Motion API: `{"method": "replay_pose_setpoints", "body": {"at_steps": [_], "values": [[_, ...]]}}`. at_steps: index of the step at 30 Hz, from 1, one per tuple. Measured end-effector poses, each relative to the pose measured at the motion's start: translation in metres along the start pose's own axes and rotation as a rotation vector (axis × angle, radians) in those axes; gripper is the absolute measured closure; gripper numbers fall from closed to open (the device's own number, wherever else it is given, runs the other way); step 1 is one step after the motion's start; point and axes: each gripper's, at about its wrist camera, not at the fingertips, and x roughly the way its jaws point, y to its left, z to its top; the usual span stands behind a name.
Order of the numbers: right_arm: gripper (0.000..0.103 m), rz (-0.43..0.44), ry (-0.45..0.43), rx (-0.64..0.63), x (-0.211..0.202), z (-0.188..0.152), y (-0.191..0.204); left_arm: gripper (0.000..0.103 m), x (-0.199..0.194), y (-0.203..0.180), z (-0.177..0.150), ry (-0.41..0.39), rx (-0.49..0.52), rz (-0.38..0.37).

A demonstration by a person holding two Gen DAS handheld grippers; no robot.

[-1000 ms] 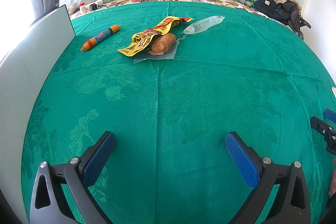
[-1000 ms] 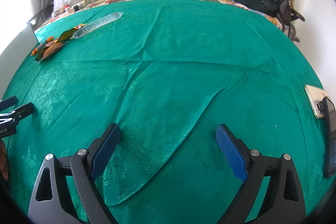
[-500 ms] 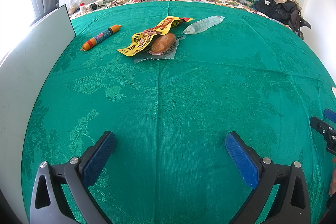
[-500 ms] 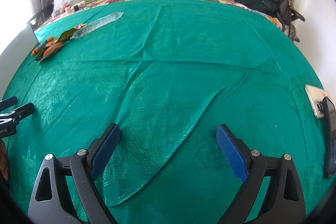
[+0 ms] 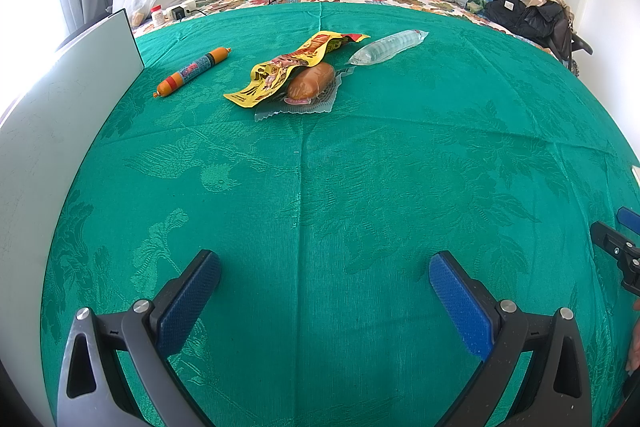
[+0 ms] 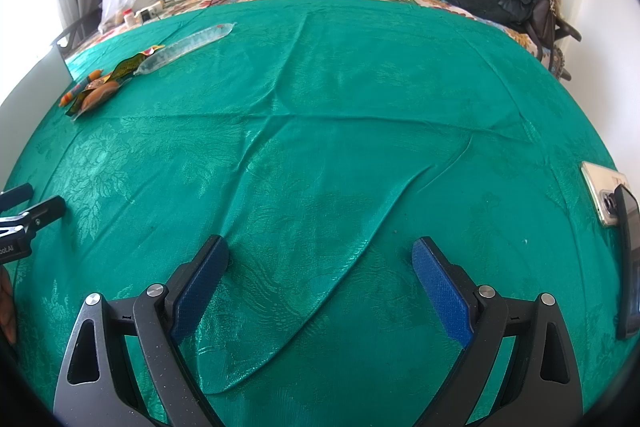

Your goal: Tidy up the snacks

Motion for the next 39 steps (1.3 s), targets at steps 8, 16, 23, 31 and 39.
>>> {"method": "replay_pose_setpoints", "body": {"at_steps": [8,16,23,31,39], "values": [[0.008,0.000,0.000,0.000,0.000,0.000,0.000,0.000,0.000,0.000,0.001,0.016,0.018,-0.012],[0.008,0.000,0.001,0.000,0.000,0.000,0.000,0.000,0.008,0.030,0.092,0.087,0.034,-0.044],[0.007,0.001,0.001,0.000,0.000,0.000,-0.001,0.000,0.075,0.041,0.181,0.199,-0.050,0.006],[0.007,0.001,0.001,-0.001,0.000,0.000,-0.001,0.051,0.115,0.032,0.188,0.279,-0.003,-0.014],[0.006,0.003,0.003,-0.003,0.001,0.000,0.002,0.064,0.049,0.083,0.138,0.229,-0.162,-0.080]]}}
